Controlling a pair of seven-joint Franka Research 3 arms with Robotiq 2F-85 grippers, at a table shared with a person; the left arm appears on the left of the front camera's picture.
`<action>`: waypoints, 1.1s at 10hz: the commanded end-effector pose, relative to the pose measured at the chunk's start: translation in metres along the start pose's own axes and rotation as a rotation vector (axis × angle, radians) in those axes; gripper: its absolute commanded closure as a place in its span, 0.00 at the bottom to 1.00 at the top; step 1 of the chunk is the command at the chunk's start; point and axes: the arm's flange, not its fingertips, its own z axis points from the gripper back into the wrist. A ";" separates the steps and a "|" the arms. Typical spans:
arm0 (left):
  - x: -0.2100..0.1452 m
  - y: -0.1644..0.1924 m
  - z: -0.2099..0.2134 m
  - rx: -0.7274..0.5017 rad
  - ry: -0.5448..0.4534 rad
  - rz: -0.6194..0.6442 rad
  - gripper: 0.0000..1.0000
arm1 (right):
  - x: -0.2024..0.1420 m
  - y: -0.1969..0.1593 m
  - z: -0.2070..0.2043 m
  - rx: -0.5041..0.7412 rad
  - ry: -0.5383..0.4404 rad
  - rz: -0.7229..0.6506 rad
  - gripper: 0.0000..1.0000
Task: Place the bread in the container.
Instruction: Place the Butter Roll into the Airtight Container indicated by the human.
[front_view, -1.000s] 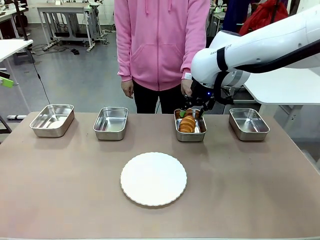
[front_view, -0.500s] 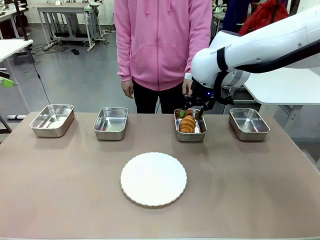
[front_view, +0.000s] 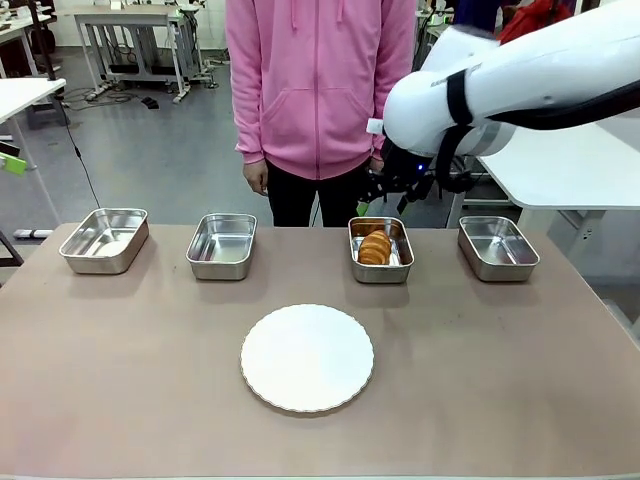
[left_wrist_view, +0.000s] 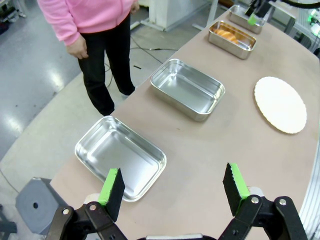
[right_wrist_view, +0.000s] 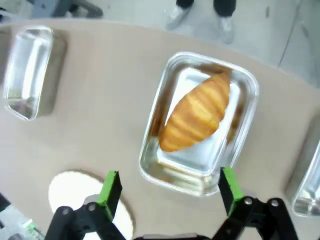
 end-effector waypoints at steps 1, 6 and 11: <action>0.001 -0.002 0.001 0.001 -0.001 -0.005 0.00 | -0.063 0.013 0.033 -0.080 -0.098 0.015 0.00; 0.001 -0.002 0.001 0.001 -0.001 -0.005 0.00 | -0.169 0.010 0.071 -0.115 -0.159 0.086 0.00; 0.001 -0.002 0.001 0.001 -0.001 -0.005 0.00 | -0.184 0.001 0.067 -0.130 -0.124 0.068 0.00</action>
